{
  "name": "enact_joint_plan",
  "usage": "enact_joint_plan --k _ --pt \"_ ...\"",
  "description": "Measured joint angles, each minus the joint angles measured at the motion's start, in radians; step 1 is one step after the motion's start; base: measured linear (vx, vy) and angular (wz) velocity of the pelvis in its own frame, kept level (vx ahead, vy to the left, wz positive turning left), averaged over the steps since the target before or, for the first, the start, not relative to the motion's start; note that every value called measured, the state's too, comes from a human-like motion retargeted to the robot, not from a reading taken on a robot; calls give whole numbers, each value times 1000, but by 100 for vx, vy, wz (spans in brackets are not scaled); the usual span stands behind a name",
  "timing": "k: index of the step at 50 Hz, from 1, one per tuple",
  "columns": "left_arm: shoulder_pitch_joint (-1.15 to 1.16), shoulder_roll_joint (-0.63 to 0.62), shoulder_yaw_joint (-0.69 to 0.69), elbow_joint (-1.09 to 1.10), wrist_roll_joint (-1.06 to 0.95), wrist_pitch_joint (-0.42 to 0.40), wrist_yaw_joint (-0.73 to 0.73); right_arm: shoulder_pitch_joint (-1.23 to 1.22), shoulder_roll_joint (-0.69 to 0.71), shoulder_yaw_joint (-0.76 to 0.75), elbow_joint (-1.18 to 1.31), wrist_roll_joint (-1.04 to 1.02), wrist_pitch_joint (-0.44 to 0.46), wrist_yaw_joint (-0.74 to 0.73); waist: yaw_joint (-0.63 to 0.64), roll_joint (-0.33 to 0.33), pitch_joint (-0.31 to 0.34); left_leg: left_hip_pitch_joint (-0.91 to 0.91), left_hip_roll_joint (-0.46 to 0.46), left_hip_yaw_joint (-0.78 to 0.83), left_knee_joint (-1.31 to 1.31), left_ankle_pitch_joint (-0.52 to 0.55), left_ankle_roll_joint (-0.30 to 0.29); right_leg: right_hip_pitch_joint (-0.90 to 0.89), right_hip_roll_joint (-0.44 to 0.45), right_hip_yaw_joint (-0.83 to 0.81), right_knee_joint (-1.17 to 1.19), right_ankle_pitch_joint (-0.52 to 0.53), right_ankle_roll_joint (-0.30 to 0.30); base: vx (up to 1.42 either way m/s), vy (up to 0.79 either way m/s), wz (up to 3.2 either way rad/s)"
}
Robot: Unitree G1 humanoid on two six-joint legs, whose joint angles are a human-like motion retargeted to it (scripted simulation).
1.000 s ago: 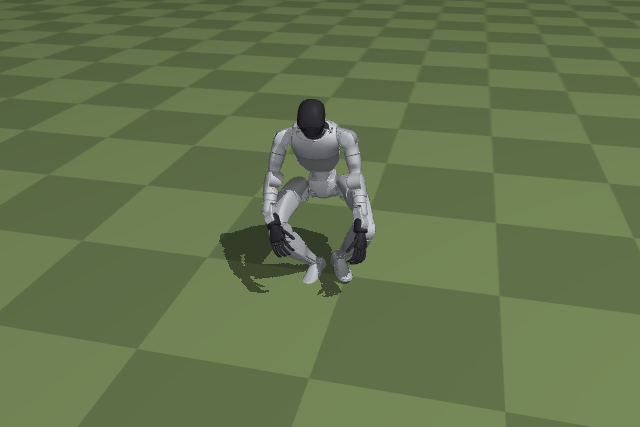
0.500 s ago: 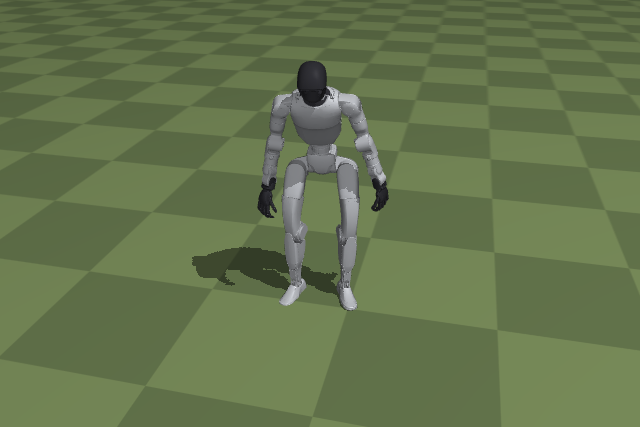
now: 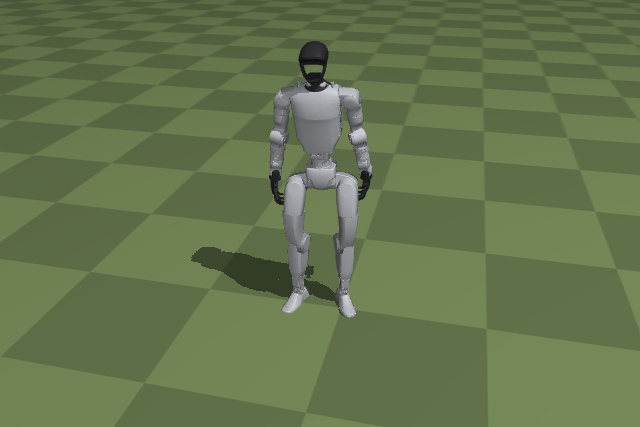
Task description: Upper body actions
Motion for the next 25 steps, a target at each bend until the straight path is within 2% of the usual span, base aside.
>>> enact_joint_plan --k 6,10,16,20,25 --pt "-59 29 -45 -93 51 13 63 -55 11 74 -121 -161 -14 -21 0 -3 -19 10 -10 -14 2 -4 5 15 1 -8 2 -11 -4 0 0 0" --pt "-95 23 -27 -119 -11 5 31 -76 17 122 -176 -245 -30 18 2 -6 -33 15 -13 -19 2 -5 8 23 0 -14 1 -14 -5 0 0 0" --pt "-123 8 0 -110 -121 -6 -30 -83 35 156 -193 -239 -50 69 8 -8 -34 26 -13 -17 3 -5 8 35 4 -16 1 -14 -8 0 0 0" --pt "-119 14 -7 -84 -110 -2 -21 -78 42 177 -168 -232 -41 53 7 -8 -22 31 -11 -15 5 -4 9 41 9 -15 1 -15 -10 0 0 0" --pt "-96 23 -26 -46 -42 4 -33 -66 38 198 -113 -272 -10 23 9 -6 23 42 -7 -13 9 -3 12 49 12 -10 5 -12 -13 -6 0 -5"
